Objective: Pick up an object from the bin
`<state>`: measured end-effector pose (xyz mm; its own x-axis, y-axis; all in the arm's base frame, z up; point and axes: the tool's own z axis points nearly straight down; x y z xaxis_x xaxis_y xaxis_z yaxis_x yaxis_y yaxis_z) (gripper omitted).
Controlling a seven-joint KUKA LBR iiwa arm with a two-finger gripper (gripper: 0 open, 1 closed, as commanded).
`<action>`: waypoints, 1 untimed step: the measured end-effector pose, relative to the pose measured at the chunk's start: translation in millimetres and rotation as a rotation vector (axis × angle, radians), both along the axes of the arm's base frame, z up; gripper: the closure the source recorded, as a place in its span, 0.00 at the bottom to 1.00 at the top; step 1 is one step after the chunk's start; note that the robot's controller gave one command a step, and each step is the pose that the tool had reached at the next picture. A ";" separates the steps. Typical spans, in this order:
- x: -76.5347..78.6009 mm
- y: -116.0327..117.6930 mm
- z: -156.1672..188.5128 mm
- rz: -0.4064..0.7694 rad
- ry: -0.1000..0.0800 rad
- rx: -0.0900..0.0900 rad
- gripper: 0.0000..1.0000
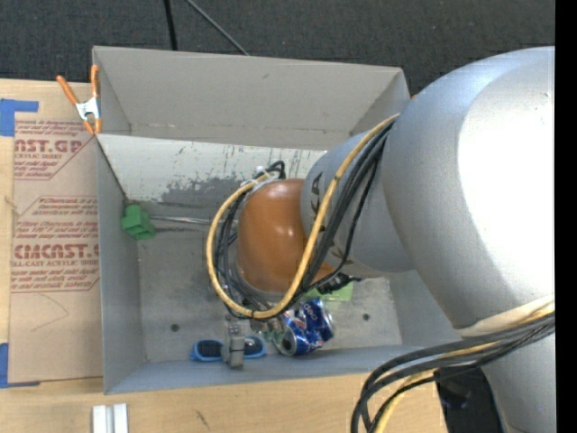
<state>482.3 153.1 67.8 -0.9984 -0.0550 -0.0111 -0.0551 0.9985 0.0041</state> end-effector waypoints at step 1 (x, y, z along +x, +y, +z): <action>-0.1 31.6 3.3 0.031 0.000 -0.001 0.00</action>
Offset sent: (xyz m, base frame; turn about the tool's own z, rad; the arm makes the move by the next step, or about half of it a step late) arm -0.0025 0.0291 0.0022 -0.0276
